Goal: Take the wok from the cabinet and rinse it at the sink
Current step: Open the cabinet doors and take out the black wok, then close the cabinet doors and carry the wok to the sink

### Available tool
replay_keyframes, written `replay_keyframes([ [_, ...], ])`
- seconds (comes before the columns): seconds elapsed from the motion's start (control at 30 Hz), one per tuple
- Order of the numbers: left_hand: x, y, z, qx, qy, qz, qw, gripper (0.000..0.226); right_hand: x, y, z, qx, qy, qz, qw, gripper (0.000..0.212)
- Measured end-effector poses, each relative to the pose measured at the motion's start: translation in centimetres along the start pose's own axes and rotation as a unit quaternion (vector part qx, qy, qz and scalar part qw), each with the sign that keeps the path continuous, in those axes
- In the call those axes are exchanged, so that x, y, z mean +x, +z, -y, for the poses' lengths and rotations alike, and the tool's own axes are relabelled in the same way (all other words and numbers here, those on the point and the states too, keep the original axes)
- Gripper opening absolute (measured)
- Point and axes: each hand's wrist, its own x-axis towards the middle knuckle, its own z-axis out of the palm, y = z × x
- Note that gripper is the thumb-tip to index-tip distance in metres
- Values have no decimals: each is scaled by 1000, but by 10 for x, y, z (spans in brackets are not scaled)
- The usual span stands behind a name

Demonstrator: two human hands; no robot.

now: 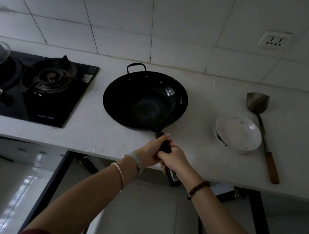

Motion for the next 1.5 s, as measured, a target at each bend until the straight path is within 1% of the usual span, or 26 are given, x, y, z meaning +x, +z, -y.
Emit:
replay_keyframes([
  [0.07, 0, 0, 4, 10, -8, -11, 1000, 34, 1, 0, -6, -13, -8, -3, 1000, 16],
  [0.13, 2, -2, 12, 19, -11, -22, 1000, 29, 1, -1, -13, -31, -18, -6, 999, 16],
  [0.23, 1, -3, 20, -12, -10, -24, 1000, 18, -1, -4, -21, -68, -31, -18, 997, 19],
  [0.33, -5, 2, 25, -21, 0, -18, 1000, 14, -5, -10, -28, -83, -49, -38, 995, 25],
  [0.37, -7, 4, 28, -18, 4, -24, 1000, 16, -6, -11, -30, -81, -54, -42, 994, 29],
  [0.47, -14, 8, 39, -21, 17, -55, 998, 39, -13, -13, -41, -88, -64, -56, 992, 37],
  [0.5, -17, 9, 44, -30, 21, -67, 997, 43, -16, -13, -46, -93, -69, -58, 992, 41],
  [0.63, -31, 15, 61, -50, 41, -76, 995, 41, -31, -15, -64, -102, -73, -77, 989, 50],
  [0.8, -57, 17, 80, -65, 63, -56, 994, 41, -53, -19, -79, -110, -90, -88, 986, 47],
  [0.9, -77, 16, 94, -68, 82, -50, 993, 41, -70, -22, -88, -129, -141, -111, 975, 51],
  [1.0, -98, 5, 109, -15, 133, -95, 987, 42, -92, -20, -92, -141, -221, -141, 955, 52],
  [1.13, -135, -36, 133, 73, 206, -202, 955, 31, -125, -9, -95, -148, -322, -139, 925, 46],
  [1.27, -181, -92, 157, 127, 260, -301, 909, 23, -152, 13, -102, -158, -378, -118, 904, 44],
  [1.37, -216, -138, 167, 206, 255, -361, 873, 24, -166, 35, -105, -175, -417, -101, 886, 42],
  [1.5, -251, -200, 167, 220, 249, -440, 835, 25, -177, 69, -102, -202, -435, -75, 874, 45],
])
